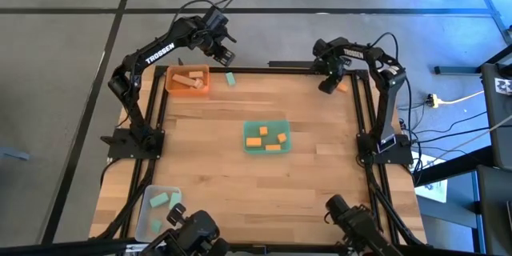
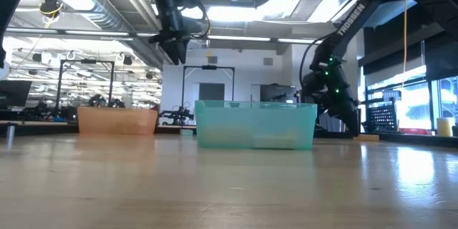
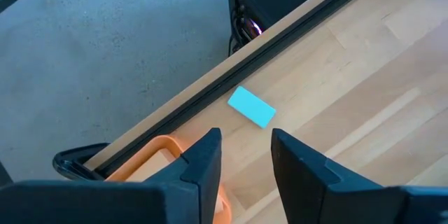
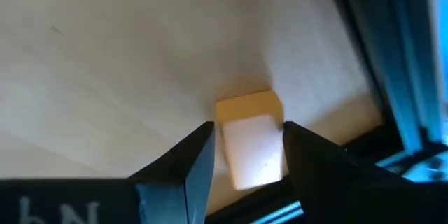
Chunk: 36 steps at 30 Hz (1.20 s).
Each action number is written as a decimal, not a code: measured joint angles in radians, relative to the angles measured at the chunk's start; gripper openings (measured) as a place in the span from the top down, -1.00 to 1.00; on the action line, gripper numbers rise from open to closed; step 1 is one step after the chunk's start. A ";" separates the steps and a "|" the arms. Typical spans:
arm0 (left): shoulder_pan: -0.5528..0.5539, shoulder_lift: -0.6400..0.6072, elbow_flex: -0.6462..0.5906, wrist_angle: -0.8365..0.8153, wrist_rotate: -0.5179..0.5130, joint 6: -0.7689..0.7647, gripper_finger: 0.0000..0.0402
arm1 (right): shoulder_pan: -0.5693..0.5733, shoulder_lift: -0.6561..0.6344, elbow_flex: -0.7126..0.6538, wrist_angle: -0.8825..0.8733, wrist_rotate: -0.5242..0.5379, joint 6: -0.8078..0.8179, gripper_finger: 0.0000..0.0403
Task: Sort & place blocks by color
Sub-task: Put the orange block into the light blue bin
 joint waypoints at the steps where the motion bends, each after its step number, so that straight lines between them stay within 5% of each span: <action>1: 0.000 0.000 0.000 0.000 0.000 0.000 0.42 | -0.005 0.000 0.000 0.000 -0.022 0.000 0.16; 15: 0.000 0.000 0.000 0.000 0.000 0.000 0.42 | -0.036 0.017 0.000 0.012 -0.141 0.000 0.16; 36: -0.034 0.000 0.000 -0.001 0.000 0.002 0.44 | 0.030 0.065 0.039 -0.024 -0.127 0.023 0.36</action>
